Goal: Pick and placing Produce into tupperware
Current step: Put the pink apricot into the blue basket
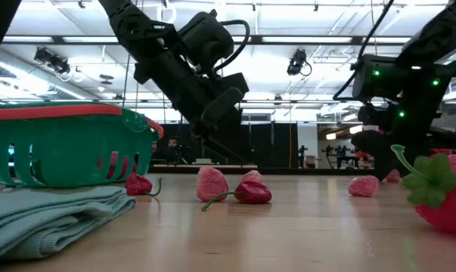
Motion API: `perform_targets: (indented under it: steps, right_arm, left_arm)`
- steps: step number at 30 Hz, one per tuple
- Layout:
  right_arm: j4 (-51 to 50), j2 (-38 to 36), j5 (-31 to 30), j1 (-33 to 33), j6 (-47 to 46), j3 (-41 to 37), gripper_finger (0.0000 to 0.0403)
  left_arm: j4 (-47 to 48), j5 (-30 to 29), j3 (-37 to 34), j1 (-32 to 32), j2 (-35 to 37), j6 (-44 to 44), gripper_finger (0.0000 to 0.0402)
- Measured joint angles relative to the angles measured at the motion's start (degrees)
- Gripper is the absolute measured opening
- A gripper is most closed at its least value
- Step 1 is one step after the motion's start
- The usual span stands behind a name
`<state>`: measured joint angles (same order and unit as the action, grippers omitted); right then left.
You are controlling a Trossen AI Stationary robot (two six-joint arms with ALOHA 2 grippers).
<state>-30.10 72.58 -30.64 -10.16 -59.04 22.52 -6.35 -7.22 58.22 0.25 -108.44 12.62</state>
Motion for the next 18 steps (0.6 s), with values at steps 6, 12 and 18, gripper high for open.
perform_targets:
  steps: [6,12,18]
  right_arm:
    - [1.5,-0.1,-0.9,-0.5,-1.6,-2.5,0.0215]
    - [3.0,0.0,-0.8,-0.5,-1.4,-2.7,0.0183]
    - [3.4,0.0,-0.6,-0.5,-0.3,-2.7,0.0115]
  left_arm:
    - [0.0,0.0,0.0,-0.5,0.0,0.3,0.0234]
    - [0.0,0.0,0.0,-0.7,0.0,2.0,0.023]
    - [0.1,0.0,0.0,-1.4,0.0,2.7,0.0213]
